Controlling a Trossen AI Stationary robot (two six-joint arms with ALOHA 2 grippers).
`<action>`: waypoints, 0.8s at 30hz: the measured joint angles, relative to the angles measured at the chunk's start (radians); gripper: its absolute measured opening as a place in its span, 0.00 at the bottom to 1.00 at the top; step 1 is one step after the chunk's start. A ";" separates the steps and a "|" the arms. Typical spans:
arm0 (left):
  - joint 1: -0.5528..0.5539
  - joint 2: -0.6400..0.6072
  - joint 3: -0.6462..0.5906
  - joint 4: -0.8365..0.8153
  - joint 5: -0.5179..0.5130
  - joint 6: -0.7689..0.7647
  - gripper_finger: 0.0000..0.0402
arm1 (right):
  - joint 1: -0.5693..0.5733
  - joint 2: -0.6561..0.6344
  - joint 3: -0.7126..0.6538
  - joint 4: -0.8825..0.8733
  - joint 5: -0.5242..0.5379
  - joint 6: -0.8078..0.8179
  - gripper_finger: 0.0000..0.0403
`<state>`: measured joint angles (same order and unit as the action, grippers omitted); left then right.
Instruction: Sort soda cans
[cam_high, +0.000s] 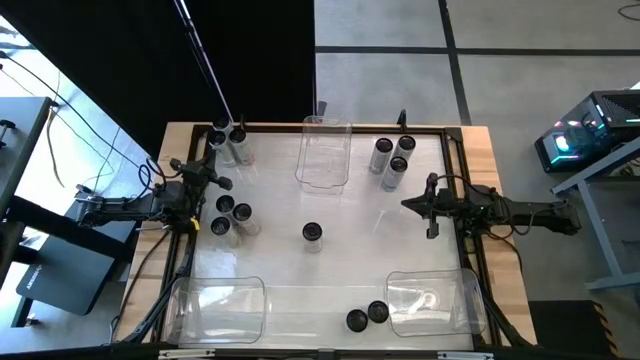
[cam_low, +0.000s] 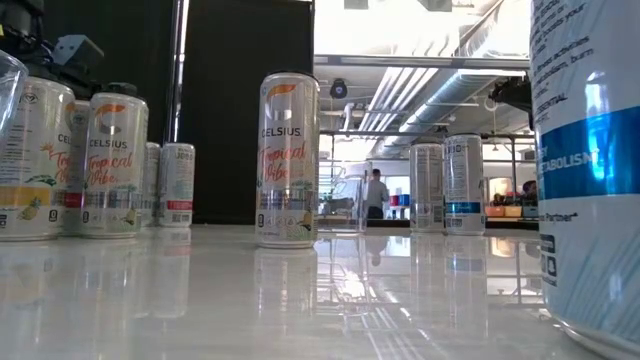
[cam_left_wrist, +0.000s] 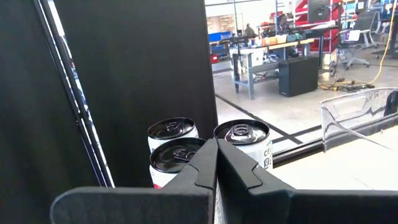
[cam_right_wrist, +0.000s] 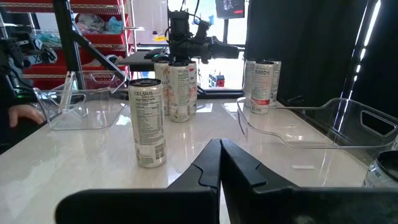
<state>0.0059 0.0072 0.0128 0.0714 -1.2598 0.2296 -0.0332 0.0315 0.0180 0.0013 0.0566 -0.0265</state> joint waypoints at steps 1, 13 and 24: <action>0.000 0.000 0.000 0.000 0.000 0.000 0.00 | 0.000 0.000 0.000 0.000 0.000 0.000 0.00; 0.000 0.000 0.000 0.000 0.000 0.000 0.00 | 0.000 0.000 -0.001 0.224 0.011 0.129 0.00; 0.000 0.000 0.000 0.000 0.000 0.000 0.00 | 0.001 0.005 0.044 0.843 -0.133 0.276 0.00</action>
<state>0.0059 0.0071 0.0128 0.0715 -1.2598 0.2298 -0.0322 0.0367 0.0622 0.8443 -0.0759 0.2491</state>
